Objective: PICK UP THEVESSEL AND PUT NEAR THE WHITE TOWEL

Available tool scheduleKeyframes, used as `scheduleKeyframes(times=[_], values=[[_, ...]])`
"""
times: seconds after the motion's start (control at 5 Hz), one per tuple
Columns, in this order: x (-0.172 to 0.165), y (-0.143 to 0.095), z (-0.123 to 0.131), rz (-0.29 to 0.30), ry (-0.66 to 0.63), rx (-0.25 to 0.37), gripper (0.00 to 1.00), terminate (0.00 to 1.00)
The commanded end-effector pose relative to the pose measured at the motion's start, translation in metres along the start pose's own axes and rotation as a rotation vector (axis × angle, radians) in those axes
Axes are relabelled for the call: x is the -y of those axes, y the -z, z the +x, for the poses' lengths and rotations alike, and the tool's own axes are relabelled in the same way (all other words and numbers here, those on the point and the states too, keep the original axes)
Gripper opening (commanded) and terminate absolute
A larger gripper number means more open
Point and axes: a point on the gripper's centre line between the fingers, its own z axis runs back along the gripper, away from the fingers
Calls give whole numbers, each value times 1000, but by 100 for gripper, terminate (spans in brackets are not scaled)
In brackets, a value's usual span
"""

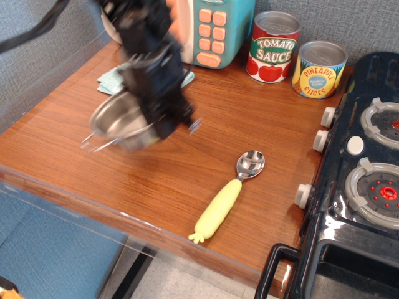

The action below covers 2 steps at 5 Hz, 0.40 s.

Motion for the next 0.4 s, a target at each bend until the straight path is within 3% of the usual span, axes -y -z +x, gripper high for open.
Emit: scheduleKeyframes(times=[0.0, 0.2], values=[[27, 33, 70, 41, -16, -11, 0, 0], [38, 54, 87, 51, -7, -29, 0, 0]])
